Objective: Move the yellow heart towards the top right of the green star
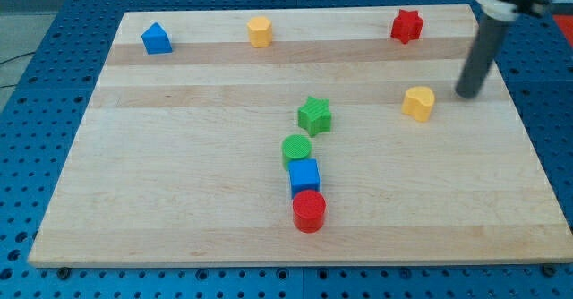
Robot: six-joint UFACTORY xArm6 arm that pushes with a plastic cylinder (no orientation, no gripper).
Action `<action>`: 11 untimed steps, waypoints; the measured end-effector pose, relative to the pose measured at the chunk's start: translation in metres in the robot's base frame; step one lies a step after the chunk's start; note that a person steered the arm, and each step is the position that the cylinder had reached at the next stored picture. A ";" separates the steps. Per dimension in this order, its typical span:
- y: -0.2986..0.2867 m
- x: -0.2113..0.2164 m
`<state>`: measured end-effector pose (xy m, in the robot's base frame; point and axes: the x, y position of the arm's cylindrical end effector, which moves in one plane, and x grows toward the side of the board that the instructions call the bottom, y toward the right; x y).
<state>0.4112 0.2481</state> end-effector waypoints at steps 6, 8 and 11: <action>-0.134 0.017; -0.194 -0.015; -0.164 -0.020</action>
